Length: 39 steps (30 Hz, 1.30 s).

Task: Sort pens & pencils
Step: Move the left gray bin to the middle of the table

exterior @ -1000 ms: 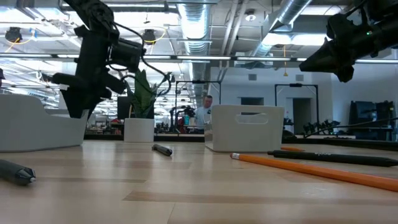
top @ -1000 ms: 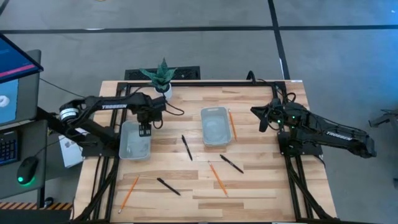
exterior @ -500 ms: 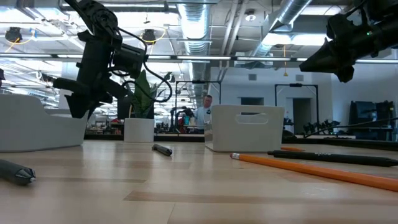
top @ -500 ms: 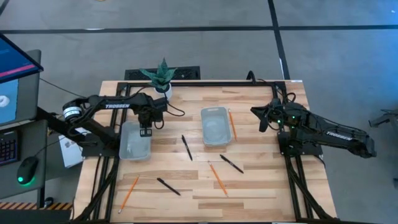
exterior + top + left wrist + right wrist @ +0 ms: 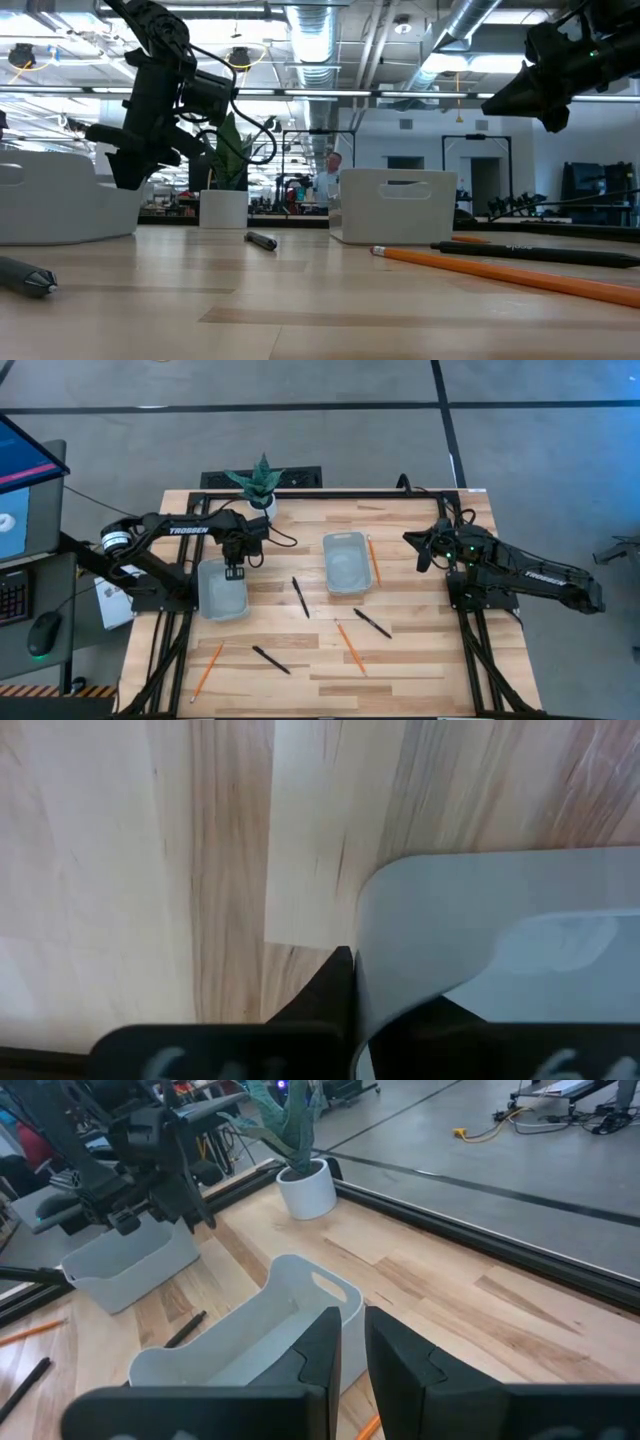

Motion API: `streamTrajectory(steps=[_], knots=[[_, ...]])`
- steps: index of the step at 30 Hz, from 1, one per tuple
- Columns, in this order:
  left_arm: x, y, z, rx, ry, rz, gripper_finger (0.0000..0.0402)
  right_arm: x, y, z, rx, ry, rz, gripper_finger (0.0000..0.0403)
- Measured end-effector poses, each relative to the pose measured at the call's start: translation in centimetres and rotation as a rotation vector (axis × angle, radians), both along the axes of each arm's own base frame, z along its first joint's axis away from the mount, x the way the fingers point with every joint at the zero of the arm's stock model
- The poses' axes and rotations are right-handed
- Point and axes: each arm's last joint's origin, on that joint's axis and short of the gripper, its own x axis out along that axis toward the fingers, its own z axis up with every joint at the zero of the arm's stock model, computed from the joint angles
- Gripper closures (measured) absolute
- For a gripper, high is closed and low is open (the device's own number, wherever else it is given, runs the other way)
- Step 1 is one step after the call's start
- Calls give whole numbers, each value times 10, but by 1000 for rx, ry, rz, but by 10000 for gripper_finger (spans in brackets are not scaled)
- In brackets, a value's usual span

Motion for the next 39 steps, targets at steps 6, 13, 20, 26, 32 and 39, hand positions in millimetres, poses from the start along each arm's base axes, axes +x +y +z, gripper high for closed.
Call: streamTrajectory(steps=[6,13,20,26,32,39], knots=[[0,0,0,1,0,1,396,0,0,0,0,0,0,332],[0,0,0,1,0,1,399,0,0,0,0,0,0,332],[0,0,0,1,0,1,400,0,0,0,0,0,0,332],[0,0,0,1,-1,1,400,0,0,0,0,0,0,332],[3,2,9,3,0,-11,401,0,0,0,0,0,0,332],[22,12,45,87,-85,-26,401,0,0,0,0,0,0,332]])
